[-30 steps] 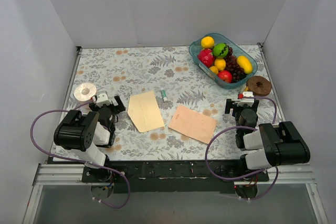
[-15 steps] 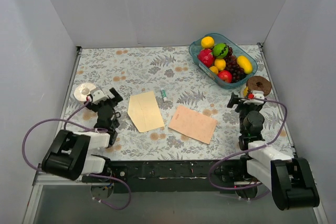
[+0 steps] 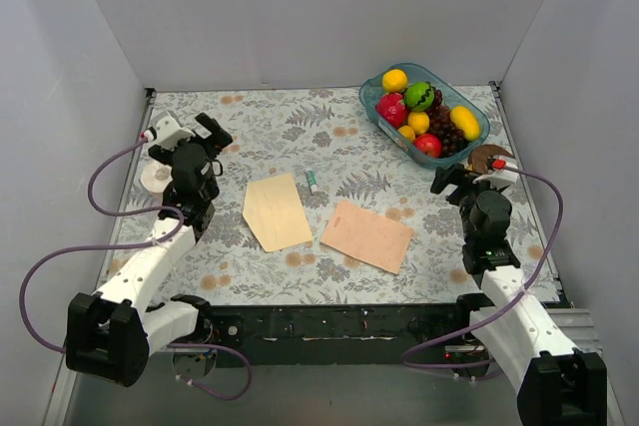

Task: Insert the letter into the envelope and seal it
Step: Press the letter at the center of the board.

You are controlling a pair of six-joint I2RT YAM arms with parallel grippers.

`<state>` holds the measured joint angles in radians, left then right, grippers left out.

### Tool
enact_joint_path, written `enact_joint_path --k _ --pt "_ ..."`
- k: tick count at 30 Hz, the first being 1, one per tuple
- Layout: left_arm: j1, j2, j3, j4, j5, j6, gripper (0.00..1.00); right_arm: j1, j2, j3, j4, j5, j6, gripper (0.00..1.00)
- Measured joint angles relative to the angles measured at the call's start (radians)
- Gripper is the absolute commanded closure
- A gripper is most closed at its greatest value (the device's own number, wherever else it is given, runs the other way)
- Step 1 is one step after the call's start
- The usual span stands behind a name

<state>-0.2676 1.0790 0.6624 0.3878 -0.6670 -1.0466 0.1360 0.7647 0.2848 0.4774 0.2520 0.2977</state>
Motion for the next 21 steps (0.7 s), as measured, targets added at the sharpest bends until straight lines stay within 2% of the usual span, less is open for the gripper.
enact_joint_path --k 5,12,16,21 --pt "0.0 0.006 0.146 -0.198 0.121 -0.026 0.02 0.0 -0.011 0.066 -0.185 -0.006 0.071 0.02" --pt "0.0 0.069 0.313 -0.409 0.181 -0.04 0.02 0.0 0.106 0.202 -0.467 0.029 0.148 0.02" --pt "0.0 0.071 0.328 -0.469 0.23 -0.047 0.02 0.0 0.169 0.254 -0.568 0.052 0.182 0.04" --pt "0.0 0.051 0.328 -0.495 0.299 -0.038 0.02 0.0 0.208 0.28 -0.64 0.052 0.198 0.02"
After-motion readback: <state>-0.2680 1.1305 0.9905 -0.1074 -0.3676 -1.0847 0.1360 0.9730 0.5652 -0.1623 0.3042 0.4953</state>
